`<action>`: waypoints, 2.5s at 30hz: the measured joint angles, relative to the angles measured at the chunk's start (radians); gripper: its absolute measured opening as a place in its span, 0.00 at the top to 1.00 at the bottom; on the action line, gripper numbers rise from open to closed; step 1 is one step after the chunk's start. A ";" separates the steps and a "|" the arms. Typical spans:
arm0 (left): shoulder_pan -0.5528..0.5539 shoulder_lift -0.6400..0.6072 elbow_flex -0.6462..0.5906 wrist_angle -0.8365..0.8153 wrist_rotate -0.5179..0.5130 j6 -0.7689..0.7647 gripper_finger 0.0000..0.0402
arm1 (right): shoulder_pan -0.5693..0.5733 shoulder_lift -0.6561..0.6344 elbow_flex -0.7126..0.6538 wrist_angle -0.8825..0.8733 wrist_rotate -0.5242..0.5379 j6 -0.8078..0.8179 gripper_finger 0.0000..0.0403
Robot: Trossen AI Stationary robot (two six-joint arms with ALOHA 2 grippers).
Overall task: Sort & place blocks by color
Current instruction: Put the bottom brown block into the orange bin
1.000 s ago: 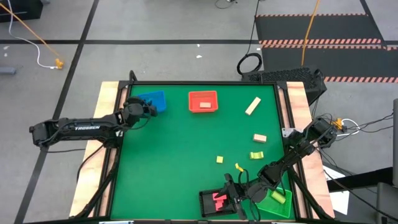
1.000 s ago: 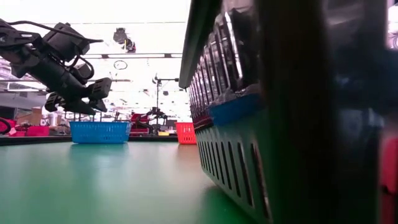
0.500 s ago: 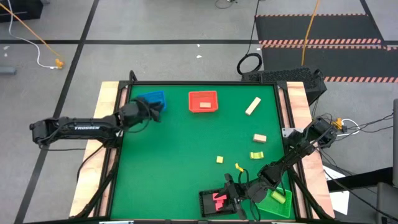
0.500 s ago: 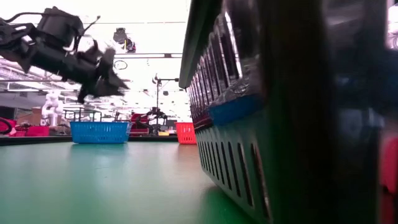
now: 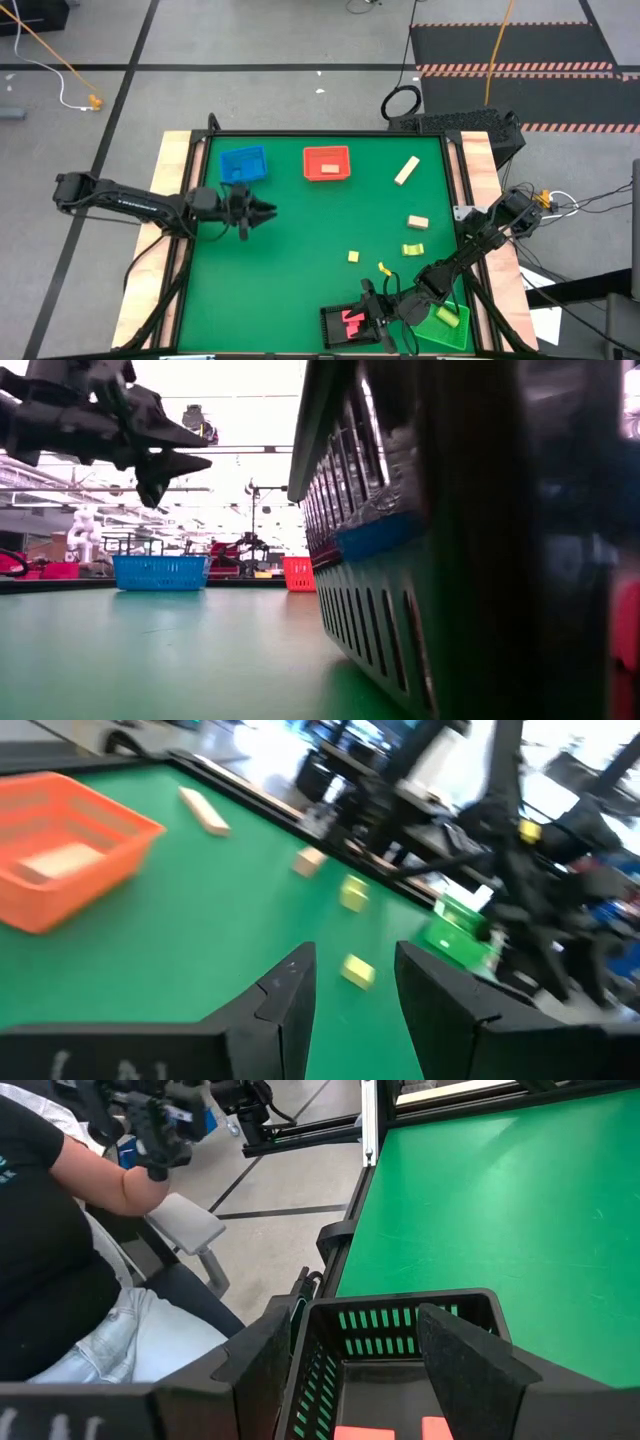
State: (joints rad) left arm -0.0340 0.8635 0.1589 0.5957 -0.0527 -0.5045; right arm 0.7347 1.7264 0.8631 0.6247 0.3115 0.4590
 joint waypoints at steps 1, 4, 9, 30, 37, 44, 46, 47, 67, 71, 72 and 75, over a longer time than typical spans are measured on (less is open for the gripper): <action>-0.021 0.000 0.000 0.000 0.000 -0.001 0.66 | 0.000 0.000 0.000 0.000 0.000 0.000 0.48; -0.080 0.000 0.000 0.001 -0.030 -0.006 0.66 | 0.000 0.000 0.000 0.000 0.000 0.000 0.48; -0.163 0.000 0.000 0.002 -0.133 -0.002 0.66 | -0.002 0.000 0.000 0.009 0.001 0.000 0.48; -0.256 0.000 0.000 0.070 -0.298 -0.004 0.66 | -0.055 0.000 0.001 0.161 0.084 -0.055 0.48; -0.256 0.000 0.000 0.069 -0.298 -0.014 0.66 | -0.140 0.000 0.001 0.255 0.084 0.012 0.48; -0.256 0.000 0.000 0.068 -0.298 -0.033 0.66 | -0.236 -0.120 0.001 -0.076 0.082 0.134 0.48; -0.256 0.000 0.000 0.068 -0.298 -0.034 0.66 | -0.263 -0.183 0.001 -0.224 0.088 0.135 0.48; -0.256 0.000 0.000 0.068 -0.298 -0.035 0.66 | -0.277 -0.213 0.001 -0.293 0.100 0.134 0.48; -0.256 0.000 0.000 0.067 -0.319 -0.051 0.66 | -0.551 -0.537 0.000 -1.700 -0.060 0.329 0.48; -0.255 0.000 0.000 0.067 -0.326 -0.054 0.66 | -0.563 -0.538 -0.023 -1.752 -0.079 0.188 0.48; -0.255 0.000 0.000 0.067 -0.326 -0.055 0.66 | -0.564 -0.537 -0.036 -1.745 -0.081 0.155 0.48; -0.255 0.000 0.000 0.067 -0.326 -0.055 0.66 | -0.565 -0.537 -0.082 -1.714 -0.081 0.081 0.48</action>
State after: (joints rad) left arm -0.2893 0.8639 0.1585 0.6624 -0.3790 -0.5594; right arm 0.1696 1.1889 0.7816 -1.0896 0.2302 0.5403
